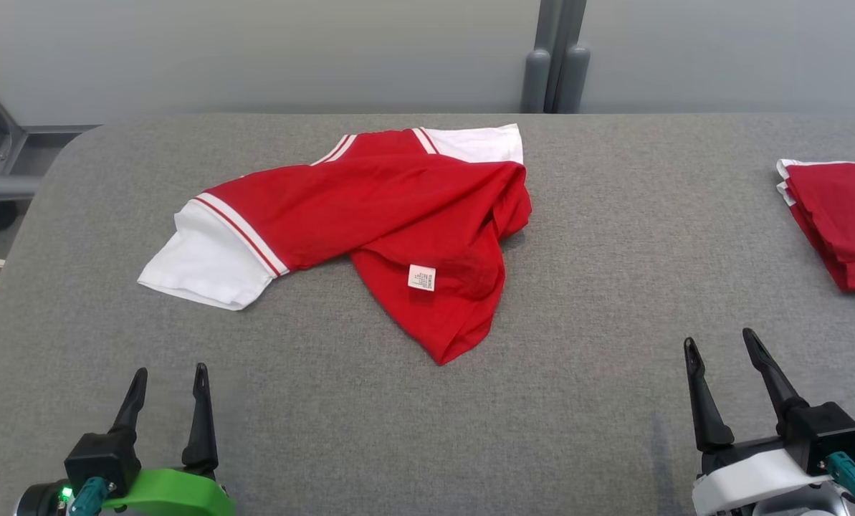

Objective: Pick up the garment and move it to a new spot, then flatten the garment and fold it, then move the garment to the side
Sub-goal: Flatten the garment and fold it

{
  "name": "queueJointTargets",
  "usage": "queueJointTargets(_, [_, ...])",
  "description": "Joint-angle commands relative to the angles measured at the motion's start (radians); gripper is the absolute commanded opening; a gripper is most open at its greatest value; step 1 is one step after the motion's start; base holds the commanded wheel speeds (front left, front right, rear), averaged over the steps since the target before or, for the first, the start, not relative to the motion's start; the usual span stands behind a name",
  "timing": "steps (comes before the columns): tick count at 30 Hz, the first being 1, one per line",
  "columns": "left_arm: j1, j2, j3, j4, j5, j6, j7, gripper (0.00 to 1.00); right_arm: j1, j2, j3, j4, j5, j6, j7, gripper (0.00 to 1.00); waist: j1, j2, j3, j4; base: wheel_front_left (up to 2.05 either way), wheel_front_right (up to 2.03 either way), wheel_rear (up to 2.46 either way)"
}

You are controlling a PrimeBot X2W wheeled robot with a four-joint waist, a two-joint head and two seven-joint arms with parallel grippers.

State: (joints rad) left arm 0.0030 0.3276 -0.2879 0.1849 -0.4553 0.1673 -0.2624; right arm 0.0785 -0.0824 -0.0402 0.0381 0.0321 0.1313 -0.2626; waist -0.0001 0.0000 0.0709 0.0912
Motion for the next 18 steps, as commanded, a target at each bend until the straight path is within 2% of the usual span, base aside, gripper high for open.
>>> queueJointTargets(1, [0.007, -0.009, 0.020, 0.002, 0.016, -0.011, -0.003, 1.00, 0.019, 0.001, -0.002, -0.001, -0.005, -0.001, -0.003, 1.00, 0.0001, 0.0000, -0.005, 0.013, 0.00, 0.00, 0.00])
queueJointTargets(10, [0.015, -0.057, 0.084, 0.015, 0.072, -0.066, -0.003, 1.00, 0.025, -0.010, -0.007, 0.001, -0.013, -0.001, -0.003, 1.00, 0.0001, 0.0000, -0.013, 0.020, 0.00, 0.00, 0.00])
queueJointTargets(18, [-0.021, -0.080, 0.094, 0.039, 0.095, -0.143, -0.003, 1.00, 0.025, 0.004, -0.032, 0.019, -0.019, -0.001, -0.003, 1.00, 0.0001, 0.0000, 0.000, 0.004, 0.00, 0.00, 0.00])
